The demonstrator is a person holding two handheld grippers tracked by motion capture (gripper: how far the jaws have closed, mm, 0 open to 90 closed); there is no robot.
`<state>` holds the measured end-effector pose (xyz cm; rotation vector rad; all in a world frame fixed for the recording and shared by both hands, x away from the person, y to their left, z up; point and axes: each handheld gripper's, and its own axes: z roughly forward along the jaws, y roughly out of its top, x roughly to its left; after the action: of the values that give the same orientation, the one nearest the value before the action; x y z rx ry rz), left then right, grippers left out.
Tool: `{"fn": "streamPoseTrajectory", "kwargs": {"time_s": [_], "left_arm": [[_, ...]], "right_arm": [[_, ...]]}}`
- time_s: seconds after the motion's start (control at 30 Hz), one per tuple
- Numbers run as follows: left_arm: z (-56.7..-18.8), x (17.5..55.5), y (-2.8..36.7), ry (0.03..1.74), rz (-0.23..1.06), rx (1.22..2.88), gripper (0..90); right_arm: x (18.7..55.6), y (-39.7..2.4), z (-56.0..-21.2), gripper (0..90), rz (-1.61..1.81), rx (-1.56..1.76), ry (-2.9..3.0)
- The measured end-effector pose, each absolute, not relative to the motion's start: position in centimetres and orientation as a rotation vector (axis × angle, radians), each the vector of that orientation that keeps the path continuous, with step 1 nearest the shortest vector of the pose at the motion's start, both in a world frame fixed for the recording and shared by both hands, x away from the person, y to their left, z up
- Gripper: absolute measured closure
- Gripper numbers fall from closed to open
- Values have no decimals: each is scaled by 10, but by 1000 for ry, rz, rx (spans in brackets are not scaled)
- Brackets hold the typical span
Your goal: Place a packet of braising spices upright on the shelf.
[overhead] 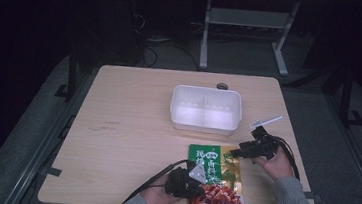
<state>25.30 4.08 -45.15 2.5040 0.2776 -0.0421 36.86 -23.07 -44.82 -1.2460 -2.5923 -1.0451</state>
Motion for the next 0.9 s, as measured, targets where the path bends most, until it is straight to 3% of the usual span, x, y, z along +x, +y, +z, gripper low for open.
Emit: {"fn": "streamPoseTrajectory", "kwargs": {"time_s": [0.3, 0.47, 0.9], "left_arm": [[-452, 253, 41, 276, -37, 2508, 900], [-452, 252, 41, 275, -31, 2511, 899], [-453, 252, 41, 277, -31, 2513, 899]], "right_arm": [[369, -221, -454, 422, -999, -1222, -2595], [364, -227, -445, 503, -1077, -1201, -2550], [353, -230, -431, 579, -1107, -1071, -2484]]}}
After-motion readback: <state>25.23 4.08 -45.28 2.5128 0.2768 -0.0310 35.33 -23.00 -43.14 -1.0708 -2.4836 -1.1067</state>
